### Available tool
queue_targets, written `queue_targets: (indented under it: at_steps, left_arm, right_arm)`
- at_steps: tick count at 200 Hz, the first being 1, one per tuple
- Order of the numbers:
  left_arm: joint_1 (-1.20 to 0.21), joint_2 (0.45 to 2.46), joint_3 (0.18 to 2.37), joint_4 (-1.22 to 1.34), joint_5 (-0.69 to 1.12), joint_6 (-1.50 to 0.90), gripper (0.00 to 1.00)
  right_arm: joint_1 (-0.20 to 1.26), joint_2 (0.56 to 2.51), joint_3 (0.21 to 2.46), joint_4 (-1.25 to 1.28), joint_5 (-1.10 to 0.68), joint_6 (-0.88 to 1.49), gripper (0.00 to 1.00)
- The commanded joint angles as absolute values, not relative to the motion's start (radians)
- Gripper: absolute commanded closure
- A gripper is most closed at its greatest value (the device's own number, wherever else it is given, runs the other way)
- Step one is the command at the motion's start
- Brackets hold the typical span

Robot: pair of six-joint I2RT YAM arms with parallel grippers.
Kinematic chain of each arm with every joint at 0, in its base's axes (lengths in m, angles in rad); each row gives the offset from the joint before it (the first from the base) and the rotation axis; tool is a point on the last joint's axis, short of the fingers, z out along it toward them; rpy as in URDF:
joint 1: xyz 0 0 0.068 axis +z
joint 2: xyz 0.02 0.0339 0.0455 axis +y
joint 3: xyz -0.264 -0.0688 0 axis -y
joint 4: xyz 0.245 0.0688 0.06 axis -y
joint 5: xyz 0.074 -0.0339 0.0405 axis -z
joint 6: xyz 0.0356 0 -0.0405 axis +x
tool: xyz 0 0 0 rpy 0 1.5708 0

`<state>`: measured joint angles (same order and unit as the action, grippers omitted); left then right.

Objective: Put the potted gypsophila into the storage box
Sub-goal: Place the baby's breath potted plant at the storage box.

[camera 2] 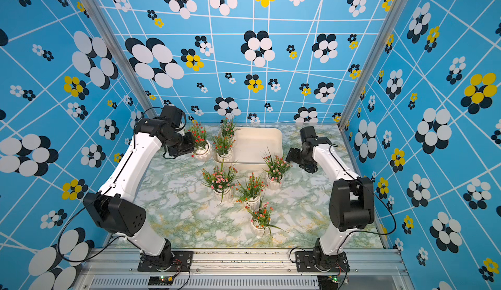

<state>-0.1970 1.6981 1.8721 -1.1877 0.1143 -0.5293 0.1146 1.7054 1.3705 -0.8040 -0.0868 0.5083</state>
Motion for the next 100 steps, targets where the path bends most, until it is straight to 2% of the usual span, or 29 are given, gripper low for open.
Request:
queue_targets:
  at_steps: [1,69,100]
  left_arm:
    - [-0.241,1.772,2.056,-1.165,0.144,-0.508,1.00]
    - [-0.386,2.112,2.550,-1.257,0.180,-0.443,1.00]
    - [-0.432,2.213,2.624,-1.218,0.190,-0.402,1.00]
  right_arm:
    - [0.088,1.724,1.400,-0.836,-0.108,0.488,0.06]
    - [0.080,1.706,1.405,-0.855,-0.122,0.471,0.07]
    - [0.079,1.698,1.384,-0.844,-0.125,0.472,0.07]
